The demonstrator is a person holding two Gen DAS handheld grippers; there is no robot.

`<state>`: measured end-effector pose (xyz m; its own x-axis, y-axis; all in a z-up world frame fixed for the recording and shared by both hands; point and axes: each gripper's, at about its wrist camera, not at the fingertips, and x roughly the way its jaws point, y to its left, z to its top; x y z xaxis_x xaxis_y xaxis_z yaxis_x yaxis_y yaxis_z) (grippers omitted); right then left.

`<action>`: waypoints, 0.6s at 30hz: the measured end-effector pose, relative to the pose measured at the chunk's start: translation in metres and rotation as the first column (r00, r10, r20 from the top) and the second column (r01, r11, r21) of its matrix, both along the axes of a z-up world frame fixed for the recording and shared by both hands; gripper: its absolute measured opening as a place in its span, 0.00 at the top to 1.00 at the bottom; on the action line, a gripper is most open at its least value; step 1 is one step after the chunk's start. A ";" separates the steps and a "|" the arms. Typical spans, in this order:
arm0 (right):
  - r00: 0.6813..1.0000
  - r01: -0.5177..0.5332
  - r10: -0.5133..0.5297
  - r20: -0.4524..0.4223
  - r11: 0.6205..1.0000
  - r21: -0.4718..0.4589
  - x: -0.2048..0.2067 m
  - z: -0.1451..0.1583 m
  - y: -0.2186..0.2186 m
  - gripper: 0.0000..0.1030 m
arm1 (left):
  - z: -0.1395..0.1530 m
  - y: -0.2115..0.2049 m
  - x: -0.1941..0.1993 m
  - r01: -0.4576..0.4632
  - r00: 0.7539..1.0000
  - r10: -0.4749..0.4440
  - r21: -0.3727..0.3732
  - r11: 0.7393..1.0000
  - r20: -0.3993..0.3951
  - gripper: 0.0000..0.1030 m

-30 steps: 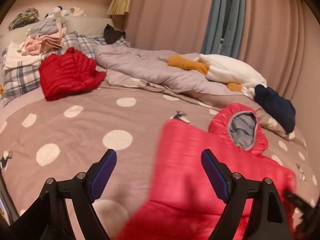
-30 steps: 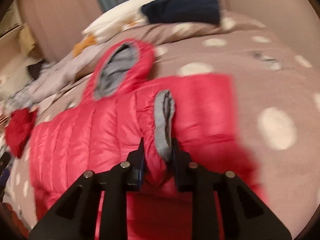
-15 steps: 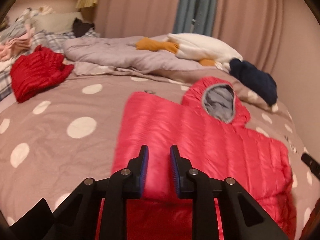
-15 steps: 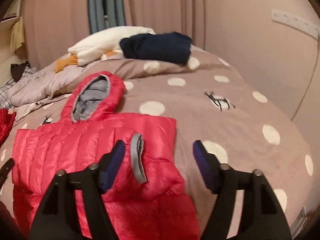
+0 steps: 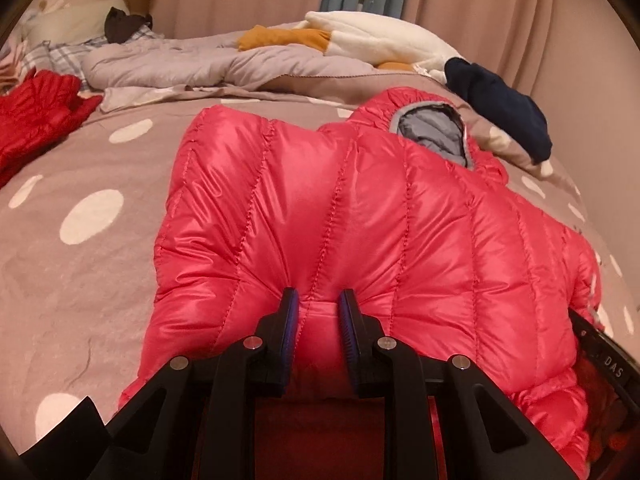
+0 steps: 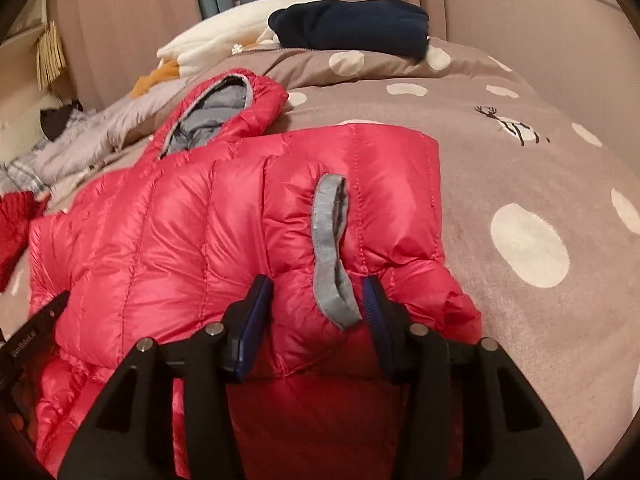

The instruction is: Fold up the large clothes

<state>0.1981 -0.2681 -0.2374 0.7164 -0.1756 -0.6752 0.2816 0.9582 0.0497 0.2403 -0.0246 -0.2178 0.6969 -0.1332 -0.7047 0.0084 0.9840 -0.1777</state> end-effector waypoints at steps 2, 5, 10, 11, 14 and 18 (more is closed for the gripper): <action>1.000 0.000 -0.001 -0.008 1.000 -0.026 0.002 -0.001 0.006 0.52 | 0.000 -0.003 0.003 0.000 1.000 0.000 0.020 1.000 -0.006 0.78; 1.000 0.005 -0.006 -0.022 0.999 -0.049 0.005 -0.001 0.008 0.50 | -0.001 -0.007 0.005 0.003 1.000 -0.003 0.044 0.999 -0.010 0.79; 1.000 0.006 -0.007 -0.020 0.998 -0.061 0.005 -0.001 0.007 0.49 | -0.001 -0.005 0.005 0.005 1.000 -0.005 0.025 1.000 -0.009 0.79; 1.000 0.006 -0.007 -0.018 0.998 -0.058 0.004 -0.001 0.006 0.49 | -0.001 -0.005 0.005 0.005 1.000 -0.005 0.023 1.000 -0.009 0.79; 1.000 0.008 -0.009 -0.017 0.998 -0.061 0.004 -0.001 0.008 0.49 | 0.001 -0.006 0.003 0.000 1.000 0.000 0.036 0.999 -0.003 0.78; 1.000 0.011 -0.013 -0.017 0.997 -0.072 0.003 0.000 0.009 0.47 | 0.012 -0.006 -0.004 -0.057 0.998 0.056 0.082 0.995 0.015 0.78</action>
